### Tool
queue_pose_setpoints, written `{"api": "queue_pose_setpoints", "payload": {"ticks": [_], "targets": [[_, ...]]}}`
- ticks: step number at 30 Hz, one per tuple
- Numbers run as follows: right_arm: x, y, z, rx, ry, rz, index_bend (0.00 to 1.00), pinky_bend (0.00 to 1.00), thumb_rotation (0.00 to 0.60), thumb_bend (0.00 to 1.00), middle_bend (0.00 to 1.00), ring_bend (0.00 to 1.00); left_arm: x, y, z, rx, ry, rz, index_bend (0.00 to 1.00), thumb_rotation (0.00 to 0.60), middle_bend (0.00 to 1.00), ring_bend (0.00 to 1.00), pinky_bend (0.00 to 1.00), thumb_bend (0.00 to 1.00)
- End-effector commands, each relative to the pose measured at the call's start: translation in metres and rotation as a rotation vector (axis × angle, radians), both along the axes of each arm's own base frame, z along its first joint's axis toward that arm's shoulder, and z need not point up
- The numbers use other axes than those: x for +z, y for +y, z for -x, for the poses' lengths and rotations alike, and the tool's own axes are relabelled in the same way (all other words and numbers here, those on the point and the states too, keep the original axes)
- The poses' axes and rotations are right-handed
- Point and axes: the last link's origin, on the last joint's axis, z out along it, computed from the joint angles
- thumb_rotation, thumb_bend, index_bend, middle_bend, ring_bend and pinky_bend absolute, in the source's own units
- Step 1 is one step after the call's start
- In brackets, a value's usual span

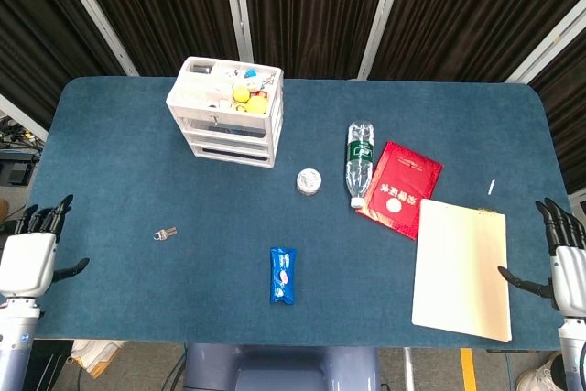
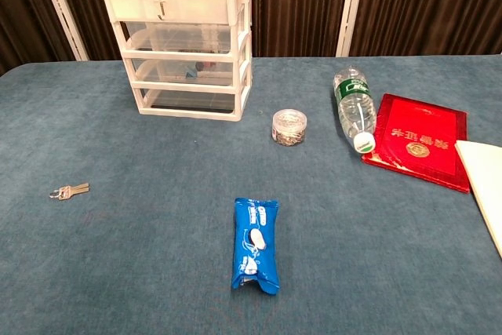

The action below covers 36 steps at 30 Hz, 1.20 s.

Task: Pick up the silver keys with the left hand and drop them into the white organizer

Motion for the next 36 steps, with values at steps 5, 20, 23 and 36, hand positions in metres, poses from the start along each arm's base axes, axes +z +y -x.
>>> {"api": "queue_pose_setpoints", "payload": {"ticks": [5, 20, 23, 36], "targets": [[-0.001, -0.001, -0.001, 0.003, -0.005, -0.001, 0.01, 0.0, 0.6, 0.07, 0.0, 0.0, -0.008, 0.028, -0.005, 0.106, -0.052, 0.018, 0.44, 0.6, 0.89, 0.79, 0.62, 0.13], [-0.001, -0.002, -0.002, 0.014, -0.018, -0.001, 0.01, 0.0, 0.6, 0.07, 0.0, 0.0, -0.051, 0.072, -0.025, 0.286, 0.021, 0.189, 0.44, 0.6, 0.97, 0.85, 0.71, 0.23], [0.0, -0.002, -0.001, 0.016, -0.018, -0.001, 0.01, 0.0, 0.6, 0.07, 0.0, 0.0, -0.062, 0.078, -0.028, 0.301, 0.019, 0.207, 0.45, 0.6, 0.97, 0.85, 0.71, 0.23], [0.0, -0.002, -0.001, 0.018, -0.023, 0.0, 0.01, 0.0, 0.6, 0.07, 0.0, 0.0, -0.099, 0.096, -0.034, 0.339, 0.018, 0.258, 0.46, 0.6, 0.96, 0.85, 0.71, 0.27]]}}
